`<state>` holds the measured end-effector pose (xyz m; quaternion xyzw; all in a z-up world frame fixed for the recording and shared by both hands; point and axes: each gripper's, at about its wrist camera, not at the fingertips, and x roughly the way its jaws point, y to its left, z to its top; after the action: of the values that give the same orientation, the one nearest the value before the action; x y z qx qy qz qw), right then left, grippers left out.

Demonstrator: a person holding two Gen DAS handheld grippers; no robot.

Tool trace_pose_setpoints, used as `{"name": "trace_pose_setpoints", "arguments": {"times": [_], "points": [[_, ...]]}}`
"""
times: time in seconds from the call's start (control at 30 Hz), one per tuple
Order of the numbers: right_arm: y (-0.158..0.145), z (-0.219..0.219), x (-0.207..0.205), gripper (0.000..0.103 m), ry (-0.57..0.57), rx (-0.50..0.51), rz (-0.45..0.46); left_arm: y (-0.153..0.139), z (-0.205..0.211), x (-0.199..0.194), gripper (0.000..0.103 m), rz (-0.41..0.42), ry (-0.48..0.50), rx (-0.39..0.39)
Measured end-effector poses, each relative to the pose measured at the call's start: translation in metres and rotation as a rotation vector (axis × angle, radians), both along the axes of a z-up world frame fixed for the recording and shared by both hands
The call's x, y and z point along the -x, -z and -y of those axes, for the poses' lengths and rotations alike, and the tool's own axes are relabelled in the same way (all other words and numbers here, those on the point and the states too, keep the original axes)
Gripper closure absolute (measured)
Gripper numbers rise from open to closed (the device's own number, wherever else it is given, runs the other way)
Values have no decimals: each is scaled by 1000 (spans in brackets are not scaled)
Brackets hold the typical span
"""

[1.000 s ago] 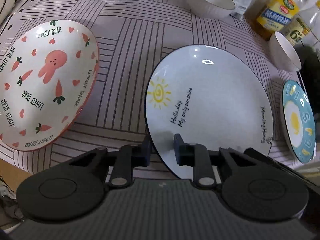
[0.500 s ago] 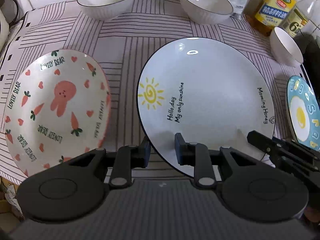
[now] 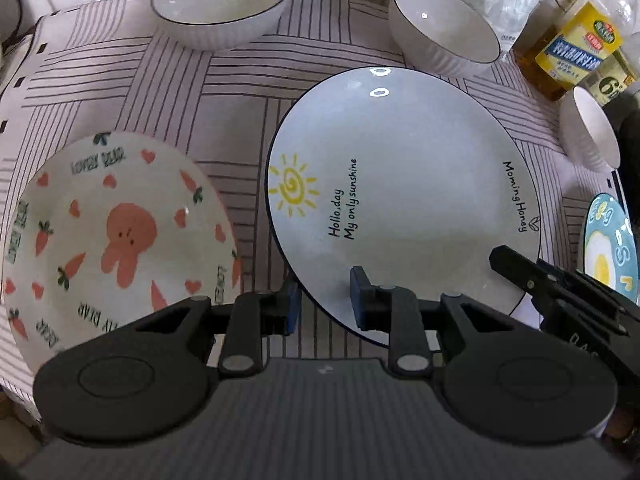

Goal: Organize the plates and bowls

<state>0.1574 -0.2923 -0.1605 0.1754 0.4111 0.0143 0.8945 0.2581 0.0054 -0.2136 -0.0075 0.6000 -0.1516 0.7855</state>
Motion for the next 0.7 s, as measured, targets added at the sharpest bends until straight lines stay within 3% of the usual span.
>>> {"name": "trace_pose_setpoints", "arguments": {"times": [0.23,0.37,0.53,0.7], "points": [[9,-12,-4,78,12,58,-50,10,5,-16,78,-69,12,-39],[4,-11,-5,77,63,21,-97,9,12,-24,72,-146,53,-70],[-32,-5,19,62,77,70,-54,-3,8,-25,63,-261,52,-30],[-70,22,58,54,151,134,9,-30,14,-12,57,-197,116,-80]]}}
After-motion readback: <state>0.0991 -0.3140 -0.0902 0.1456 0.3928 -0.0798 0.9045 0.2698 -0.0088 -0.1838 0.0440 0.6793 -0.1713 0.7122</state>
